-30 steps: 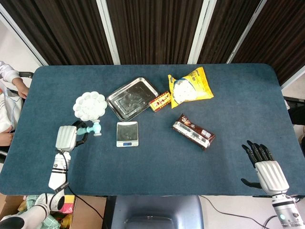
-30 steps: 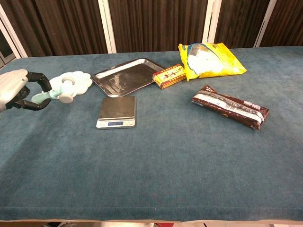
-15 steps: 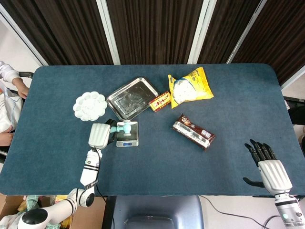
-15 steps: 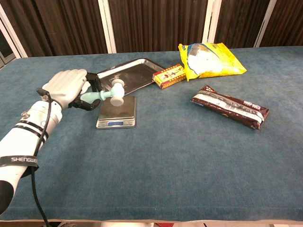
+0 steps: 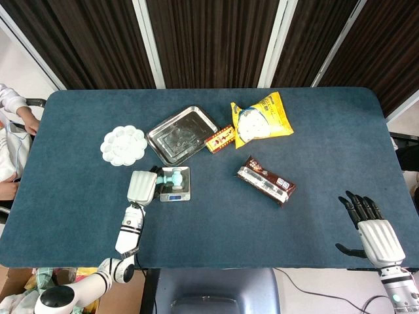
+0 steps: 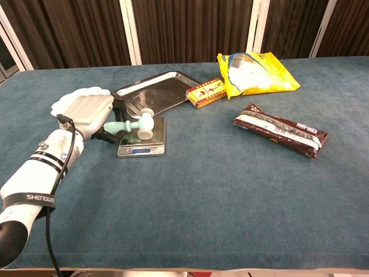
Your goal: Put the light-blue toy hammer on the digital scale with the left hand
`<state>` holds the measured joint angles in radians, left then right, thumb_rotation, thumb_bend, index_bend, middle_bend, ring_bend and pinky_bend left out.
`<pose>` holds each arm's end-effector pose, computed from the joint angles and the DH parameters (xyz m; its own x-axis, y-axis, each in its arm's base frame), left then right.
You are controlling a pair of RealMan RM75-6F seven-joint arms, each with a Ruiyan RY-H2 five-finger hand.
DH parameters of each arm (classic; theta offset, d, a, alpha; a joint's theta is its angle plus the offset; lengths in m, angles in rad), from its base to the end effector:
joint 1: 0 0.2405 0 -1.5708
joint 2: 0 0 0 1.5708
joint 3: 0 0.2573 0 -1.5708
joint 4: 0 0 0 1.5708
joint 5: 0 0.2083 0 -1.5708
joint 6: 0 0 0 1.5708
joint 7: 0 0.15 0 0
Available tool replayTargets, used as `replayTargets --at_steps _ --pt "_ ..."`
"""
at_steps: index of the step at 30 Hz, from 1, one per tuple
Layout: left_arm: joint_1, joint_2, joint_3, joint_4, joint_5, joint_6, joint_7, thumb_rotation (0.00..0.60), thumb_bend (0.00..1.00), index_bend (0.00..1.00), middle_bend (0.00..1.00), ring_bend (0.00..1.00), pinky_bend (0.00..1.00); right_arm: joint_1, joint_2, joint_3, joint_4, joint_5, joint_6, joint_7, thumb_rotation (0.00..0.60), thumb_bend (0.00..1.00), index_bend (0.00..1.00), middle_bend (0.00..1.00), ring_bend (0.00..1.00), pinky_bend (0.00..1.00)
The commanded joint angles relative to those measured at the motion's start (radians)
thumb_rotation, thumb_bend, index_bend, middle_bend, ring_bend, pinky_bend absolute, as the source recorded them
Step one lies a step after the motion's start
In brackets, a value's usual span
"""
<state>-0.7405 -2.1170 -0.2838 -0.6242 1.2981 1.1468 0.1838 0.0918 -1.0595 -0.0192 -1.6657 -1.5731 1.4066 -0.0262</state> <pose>-0.1717 0.3767 -0.0916 0.4590 -0.0269 0.8880 0.8665 -0.2072 -0.4542 -0.3051 -0.1722 0.1509 0.4365 -0.1428 0.8883 -0.8995 -0.0881 0.4279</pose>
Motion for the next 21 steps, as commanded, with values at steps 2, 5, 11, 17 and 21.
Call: replayTargets --at_steps 2,5,11,17,21 --pt "-0.005 -0.002 -0.006 -0.001 -0.012 -0.016 0.005 0.600 0.43 0.42 0.51 1.00 1.00 0.000 0.000 0.001 0.001 0.001 0.000 0.000 0.600 0.21 0.00 0.00 0.00 0.00" --pt "-0.006 0.002 -0.005 -0.011 -0.013 -0.018 -0.002 0.600 0.42 0.36 0.41 1.00 1.00 0.001 -0.001 0.000 0.001 0.001 -0.004 -0.004 0.600 0.21 0.00 0.00 0.00 0.00" --pt "-0.006 0.006 0.001 -0.026 -0.006 -0.009 -0.005 0.600 0.40 0.27 0.27 1.00 1.00 0.001 -0.001 0.001 -0.001 0.001 -0.001 -0.008 0.600 0.21 0.00 0.00 0.00 0.00" --pt "-0.004 0.015 0.003 -0.052 -0.004 0.001 -0.002 0.600 0.40 0.23 0.22 1.00 1.00 0.000 -0.003 0.000 -0.001 0.002 -0.003 -0.010 0.600 0.21 0.00 0.00 0.00 0.00" --pt "0.004 0.043 0.003 -0.099 0.000 0.016 0.004 0.600 0.39 0.21 0.21 1.00 1.00 0.000 -0.002 0.000 -0.001 0.000 -0.001 -0.010 0.600 0.21 0.00 0.00 0.00 0.00"
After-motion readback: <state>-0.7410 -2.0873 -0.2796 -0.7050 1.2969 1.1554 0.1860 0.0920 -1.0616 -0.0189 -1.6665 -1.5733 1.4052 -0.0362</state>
